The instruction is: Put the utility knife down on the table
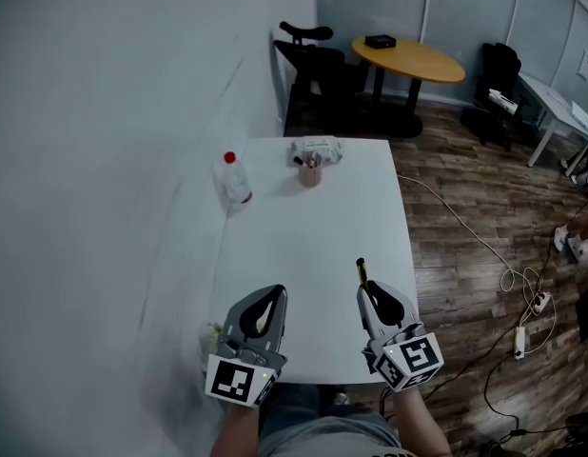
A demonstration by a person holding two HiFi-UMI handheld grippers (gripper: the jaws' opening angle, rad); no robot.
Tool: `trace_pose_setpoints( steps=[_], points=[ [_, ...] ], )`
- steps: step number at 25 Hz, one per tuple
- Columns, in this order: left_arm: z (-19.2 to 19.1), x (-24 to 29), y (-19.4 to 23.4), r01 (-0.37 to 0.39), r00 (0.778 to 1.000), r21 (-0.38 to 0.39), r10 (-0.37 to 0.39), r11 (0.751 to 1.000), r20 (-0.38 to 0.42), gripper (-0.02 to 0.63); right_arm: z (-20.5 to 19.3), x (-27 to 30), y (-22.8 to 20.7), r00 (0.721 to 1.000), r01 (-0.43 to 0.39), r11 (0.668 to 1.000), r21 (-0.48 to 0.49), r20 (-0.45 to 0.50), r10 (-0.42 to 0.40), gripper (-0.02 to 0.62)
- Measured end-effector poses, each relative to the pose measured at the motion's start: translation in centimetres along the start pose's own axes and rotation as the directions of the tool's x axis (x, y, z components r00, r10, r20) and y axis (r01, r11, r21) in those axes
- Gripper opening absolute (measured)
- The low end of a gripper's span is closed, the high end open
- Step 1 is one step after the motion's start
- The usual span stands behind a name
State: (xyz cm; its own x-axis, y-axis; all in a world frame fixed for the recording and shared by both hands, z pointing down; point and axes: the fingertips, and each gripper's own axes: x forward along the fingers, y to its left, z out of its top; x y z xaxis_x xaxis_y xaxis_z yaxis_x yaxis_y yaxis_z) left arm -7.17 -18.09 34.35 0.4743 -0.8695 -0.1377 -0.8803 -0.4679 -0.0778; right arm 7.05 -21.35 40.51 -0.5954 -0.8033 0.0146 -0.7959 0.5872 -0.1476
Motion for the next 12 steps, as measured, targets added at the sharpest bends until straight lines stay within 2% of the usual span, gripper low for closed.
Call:
trace_pose_setpoints(
  steps=[12],
  points=[
    [-1.8, 1.1, 2.5, 0.053, 0.998, -0.033, -0.053, 0.998, -0.014, 0.015, -5.3, 3.3, -1.2, 0.985, 0.08, 0.996, 0.038, -0.157, -0.073, 0.054]
  ],
)
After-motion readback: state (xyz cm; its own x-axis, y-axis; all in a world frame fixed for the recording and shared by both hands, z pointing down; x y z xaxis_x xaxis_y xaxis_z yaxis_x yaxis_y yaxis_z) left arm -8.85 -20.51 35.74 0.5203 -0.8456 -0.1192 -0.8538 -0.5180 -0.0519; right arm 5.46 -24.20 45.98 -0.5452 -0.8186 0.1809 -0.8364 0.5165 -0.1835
